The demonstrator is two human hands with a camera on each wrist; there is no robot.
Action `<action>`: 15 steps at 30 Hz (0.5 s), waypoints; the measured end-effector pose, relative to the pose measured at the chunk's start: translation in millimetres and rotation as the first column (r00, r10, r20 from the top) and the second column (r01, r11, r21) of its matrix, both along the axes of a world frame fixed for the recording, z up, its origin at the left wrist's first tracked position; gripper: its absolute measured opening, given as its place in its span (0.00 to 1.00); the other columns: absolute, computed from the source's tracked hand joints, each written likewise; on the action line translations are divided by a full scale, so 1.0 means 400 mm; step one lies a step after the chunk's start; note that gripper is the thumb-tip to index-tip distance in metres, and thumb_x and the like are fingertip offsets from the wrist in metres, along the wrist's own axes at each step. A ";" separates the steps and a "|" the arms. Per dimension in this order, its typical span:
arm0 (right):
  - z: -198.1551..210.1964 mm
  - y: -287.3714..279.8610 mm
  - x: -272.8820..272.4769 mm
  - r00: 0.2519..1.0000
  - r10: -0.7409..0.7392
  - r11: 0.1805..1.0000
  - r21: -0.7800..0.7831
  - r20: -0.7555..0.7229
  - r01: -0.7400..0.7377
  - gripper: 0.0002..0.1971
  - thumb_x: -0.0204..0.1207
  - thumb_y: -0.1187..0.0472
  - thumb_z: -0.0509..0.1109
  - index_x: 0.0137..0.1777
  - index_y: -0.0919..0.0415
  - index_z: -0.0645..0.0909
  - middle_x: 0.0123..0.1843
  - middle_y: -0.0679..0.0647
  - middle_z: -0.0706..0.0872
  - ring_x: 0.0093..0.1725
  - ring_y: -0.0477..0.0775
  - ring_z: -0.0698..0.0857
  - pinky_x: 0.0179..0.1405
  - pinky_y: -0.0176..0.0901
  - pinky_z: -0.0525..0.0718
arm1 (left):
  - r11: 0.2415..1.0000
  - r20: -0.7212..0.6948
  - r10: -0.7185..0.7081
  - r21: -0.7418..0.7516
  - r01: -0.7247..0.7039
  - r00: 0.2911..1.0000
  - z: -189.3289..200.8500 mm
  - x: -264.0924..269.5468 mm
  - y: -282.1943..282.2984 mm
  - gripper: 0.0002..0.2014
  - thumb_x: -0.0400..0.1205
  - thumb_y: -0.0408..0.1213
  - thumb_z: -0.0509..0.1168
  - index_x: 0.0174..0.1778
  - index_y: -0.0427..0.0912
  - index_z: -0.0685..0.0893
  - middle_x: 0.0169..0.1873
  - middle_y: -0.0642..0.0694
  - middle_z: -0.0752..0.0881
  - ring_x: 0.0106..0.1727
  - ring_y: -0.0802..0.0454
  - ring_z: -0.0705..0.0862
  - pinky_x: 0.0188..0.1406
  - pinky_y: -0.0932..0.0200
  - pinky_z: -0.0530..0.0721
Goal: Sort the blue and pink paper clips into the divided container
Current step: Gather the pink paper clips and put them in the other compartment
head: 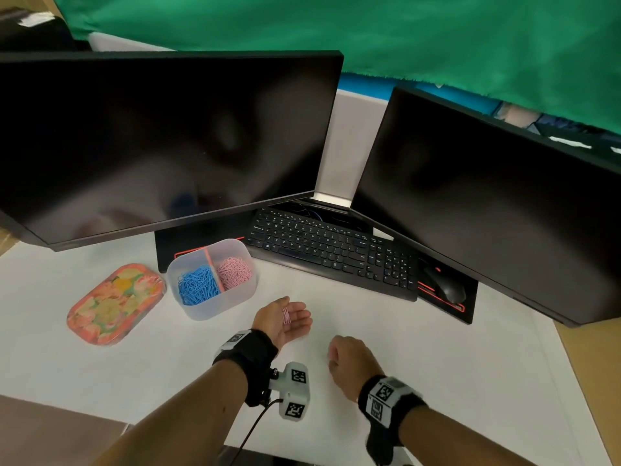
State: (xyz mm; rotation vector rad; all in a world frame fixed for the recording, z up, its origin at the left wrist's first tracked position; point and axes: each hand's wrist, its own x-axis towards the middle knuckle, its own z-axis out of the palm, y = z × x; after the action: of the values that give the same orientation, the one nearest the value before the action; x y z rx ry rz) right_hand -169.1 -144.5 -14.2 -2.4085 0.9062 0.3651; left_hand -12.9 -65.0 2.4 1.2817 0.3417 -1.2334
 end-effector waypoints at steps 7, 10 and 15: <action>0.000 0.007 0.029 0.999 -0.014 1.000 0.018 -0.052 0.015 0.12 0.72 0.73 0.57 0.49 0.57 0.73 0.53 0.58 0.82 0.44 0.53 0.74 0.42 0.40 0.71 | 1.000 -0.008 -0.021 0.020 0.021 1.000 0.001 -0.015 0.013 0.18 0.88 0.41 0.53 0.50 0.30 0.83 0.44 0.33 0.87 0.45 0.38 0.86 0.53 0.46 0.83; 0.000 0.012 0.027 0.995 0.004 0.999 0.035 -0.096 -0.001 0.13 0.72 0.74 0.57 0.49 0.55 0.71 0.52 0.55 0.78 0.47 0.53 0.73 0.46 0.40 0.72 | 0.999 -0.003 -0.026 0.026 0.027 1.000 0.004 -0.016 0.021 0.18 0.88 0.41 0.53 0.52 0.31 0.82 0.44 0.33 0.87 0.45 0.39 0.86 0.54 0.46 0.83; 0.052 0.007 0.074 0.983 -0.064 0.995 0.090 0.169 0.050 0.13 0.77 0.69 0.55 0.53 0.54 0.77 0.53 0.51 0.80 0.52 0.50 0.80 0.52 0.37 0.78 | 1.000 0.009 -0.005 0.026 0.005 1.000 0.001 -0.017 0.039 0.17 0.88 0.41 0.53 0.54 0.31 0.82 0.43 0.34 0.87 0.44 0.40 0.86 0.55 0.45 0.83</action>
State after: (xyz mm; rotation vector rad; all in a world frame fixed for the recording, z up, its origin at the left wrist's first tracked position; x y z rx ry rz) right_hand -139.7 -141.5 6.6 -2.2903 0.8625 0.1675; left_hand -19.7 -49.6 2.8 1.3103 0.3492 -1.2303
